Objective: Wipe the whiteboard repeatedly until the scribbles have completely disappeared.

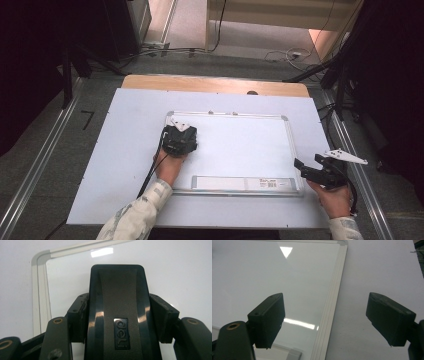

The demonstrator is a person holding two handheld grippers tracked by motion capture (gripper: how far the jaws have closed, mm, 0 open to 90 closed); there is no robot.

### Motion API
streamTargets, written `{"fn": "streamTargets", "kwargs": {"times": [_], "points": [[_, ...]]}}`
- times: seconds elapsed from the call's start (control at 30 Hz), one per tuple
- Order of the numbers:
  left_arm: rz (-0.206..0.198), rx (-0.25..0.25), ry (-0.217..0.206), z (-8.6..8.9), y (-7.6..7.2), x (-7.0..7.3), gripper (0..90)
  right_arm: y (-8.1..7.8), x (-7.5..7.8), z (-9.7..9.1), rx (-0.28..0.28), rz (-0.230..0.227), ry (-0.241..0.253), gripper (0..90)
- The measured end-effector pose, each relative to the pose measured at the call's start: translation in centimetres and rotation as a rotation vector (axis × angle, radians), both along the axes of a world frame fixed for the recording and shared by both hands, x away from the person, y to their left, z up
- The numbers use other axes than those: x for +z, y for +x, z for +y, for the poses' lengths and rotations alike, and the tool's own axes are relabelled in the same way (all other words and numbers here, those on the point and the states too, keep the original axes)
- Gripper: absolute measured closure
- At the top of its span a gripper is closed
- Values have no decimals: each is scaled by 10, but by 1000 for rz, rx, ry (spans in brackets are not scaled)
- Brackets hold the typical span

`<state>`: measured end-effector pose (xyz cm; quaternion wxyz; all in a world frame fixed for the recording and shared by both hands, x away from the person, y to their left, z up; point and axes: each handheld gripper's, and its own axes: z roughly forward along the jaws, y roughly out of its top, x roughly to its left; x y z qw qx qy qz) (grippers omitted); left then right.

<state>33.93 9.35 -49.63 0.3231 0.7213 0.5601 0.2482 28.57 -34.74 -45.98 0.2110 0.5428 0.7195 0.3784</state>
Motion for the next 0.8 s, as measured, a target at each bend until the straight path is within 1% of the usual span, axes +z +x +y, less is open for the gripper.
{"fn": "streamTargets", "kwargs": {"times": [0.07, 0.17, 0.27, 0.37, 0.43, 0.53, 0.6, 0.67, 0.7, 0.8], "points": [[-4, 0, -7, 3, -4, -1, 406, 0, 0, 1, -1, 2, -1, 143], [-6, 10, -16, 8, 0, -1, 405, 0, 0, 1, -2, 2, -1, 143], [-6, 34, -31, 12, 10, -1, 404, -1, 1, 1, -1, -3, 0, 143], [-7, 36, -34, 14, 21, -1, 405, -1, 1, 0, -5, 0, 2, 143], [-11, 47, -42, 13, 29, -1, 405, 0, 0, 0, -6, 1, 4, 143], [-13, 43, -33, 4, 38, 0, 405, 1, 0, 0, -1, -1, 0, 143], [-12, 28, -32, -5, 41, 0, 406, 1, 0, 1, -1, 1, 1, 143], [-12, 2, -21, -16, 41, 0, 406, 2, 0, 1, -1, 3, -1, 143], [-14, -12, -24, -21, 40, 0, 406, 2, 0, 1, -2, 3, 0, 143], [-11, -37, -8, -32, 34, 1, 406, 2, -1, 1, -1, 4, -2, 143]]}}
